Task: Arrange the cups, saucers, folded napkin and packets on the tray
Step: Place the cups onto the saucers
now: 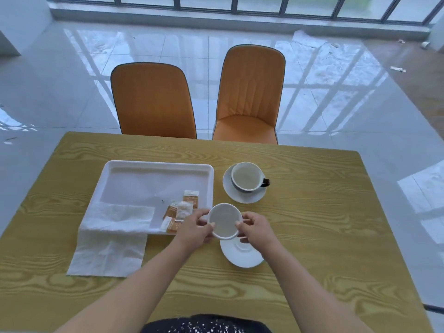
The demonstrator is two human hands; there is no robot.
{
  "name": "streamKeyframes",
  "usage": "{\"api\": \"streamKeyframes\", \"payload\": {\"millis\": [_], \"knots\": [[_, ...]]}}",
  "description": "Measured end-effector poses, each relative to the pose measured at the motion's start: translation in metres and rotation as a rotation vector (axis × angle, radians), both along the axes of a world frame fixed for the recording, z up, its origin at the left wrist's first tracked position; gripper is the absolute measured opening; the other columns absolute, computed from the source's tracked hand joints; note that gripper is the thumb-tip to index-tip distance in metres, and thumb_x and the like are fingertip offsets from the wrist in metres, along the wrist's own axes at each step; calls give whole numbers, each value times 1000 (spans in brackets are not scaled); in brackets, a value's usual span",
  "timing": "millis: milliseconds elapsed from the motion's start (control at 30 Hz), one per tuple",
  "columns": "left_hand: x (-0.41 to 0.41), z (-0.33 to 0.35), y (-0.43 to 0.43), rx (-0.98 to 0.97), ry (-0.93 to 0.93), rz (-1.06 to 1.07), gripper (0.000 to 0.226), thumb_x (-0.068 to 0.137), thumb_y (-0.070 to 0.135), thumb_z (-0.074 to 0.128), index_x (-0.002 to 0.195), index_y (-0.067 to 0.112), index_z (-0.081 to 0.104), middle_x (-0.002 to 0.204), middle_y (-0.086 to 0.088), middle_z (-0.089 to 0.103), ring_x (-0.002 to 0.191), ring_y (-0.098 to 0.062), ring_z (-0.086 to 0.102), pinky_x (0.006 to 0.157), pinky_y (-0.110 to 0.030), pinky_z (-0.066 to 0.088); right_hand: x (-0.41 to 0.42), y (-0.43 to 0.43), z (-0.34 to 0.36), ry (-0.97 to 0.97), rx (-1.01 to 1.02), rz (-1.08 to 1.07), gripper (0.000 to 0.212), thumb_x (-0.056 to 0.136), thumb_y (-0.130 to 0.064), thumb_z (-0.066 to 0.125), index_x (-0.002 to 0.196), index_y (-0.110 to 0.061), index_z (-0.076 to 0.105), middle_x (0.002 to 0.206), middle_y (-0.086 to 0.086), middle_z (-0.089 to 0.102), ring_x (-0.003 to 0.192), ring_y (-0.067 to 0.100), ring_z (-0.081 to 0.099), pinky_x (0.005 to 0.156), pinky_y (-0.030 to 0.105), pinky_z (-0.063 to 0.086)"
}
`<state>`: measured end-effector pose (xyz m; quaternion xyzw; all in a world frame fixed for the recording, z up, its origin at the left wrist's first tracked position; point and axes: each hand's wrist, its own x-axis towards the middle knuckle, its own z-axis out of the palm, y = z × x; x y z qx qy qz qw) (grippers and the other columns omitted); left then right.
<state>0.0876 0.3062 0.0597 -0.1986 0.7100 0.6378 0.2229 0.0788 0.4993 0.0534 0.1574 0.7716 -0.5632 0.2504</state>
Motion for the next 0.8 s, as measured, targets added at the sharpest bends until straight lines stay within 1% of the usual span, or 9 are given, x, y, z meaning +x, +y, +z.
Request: {"api": "streamKeyframes", "payload": {"millis": [67,133,200,300,400,467,567,667,800], "knots": [[6,-5,8,-22,-10,-18,33,93,4,62,124,15,60,97,-15,63,81,-27,66,80,-46,60,6,8,-5,-8,-3,6,12,95,-15,61,104,-17,69,99,13,73,74,17,65,71,34,56],[11,-9,16,-36,-23,-51,34,94,5,61,127,14,58,103,-23,62,82,-27,65,79,-46,60,11,16,-8,-11,9,10,12,94,-15,62,102,-19,70,100,13,73,75,17,65,70,33,55],[14,-13,24,-43,-37,-82,34,94,6,60,127,14,57,108,-28,63,83,-28,65,81,-49,59,15,24,-10,-17,31,12,9,94,-14,62,98,-19,68,101,15,73,76,17,64,69,33,55],[17,-19,33,-60,-56,-109,36,93,8,61,128,16,57,108,-25,64,84,-30,68,82,-50,60,20,35,-14,-29,50,10,7,94,-15,62,95,-19,68,101,17,72,76,17,64,68,32,55],[18,-25,42,-51,-75,-128,38,93,7,62,130,16,56,109,-26,65,84,-29,68,81,-47,61,23,44,-17,-47,59,9,7,94,-15,62,99,-15,67,99,16,72,75,17,63,68,33,54],[18,-28,47,-51,-87,-139,37,93,7,62,128,18,55,107,-24,66,83,-28,68,81,-47,61,24,50,-20,-57,64,14,10,94,-15,62,103,-13,67,96,13,70,75,17,62,70,34,54],[18,-31,53,-72,-107,-154,36,93,9,63,125,24,56,103,-19,68,90,-35,71,82,-48,61,25,55,-22,-64,75,20,13,94,-16,61,106,-13,68,95,11,70,77,18,62,73,36,55],[16,-34,57,-73,-113,-166,36,93,8,63,126,21,57,102,-19,68,96,-41,70,84,-48,60,23,59,-25,-72,90,25,13,94,-17,61,105,-15,68,100,14,72,79,18,64,75,37,57],[16,-38,61,-73,-117,-175,39,93,8,63,129,19,56,100,-19,68,94,-38,70,84,-47,60,21,63,-29,-64,106,32,12,94,-17,61,103,-16,69,101,11,72,78,15,64,74,37,58]]}}
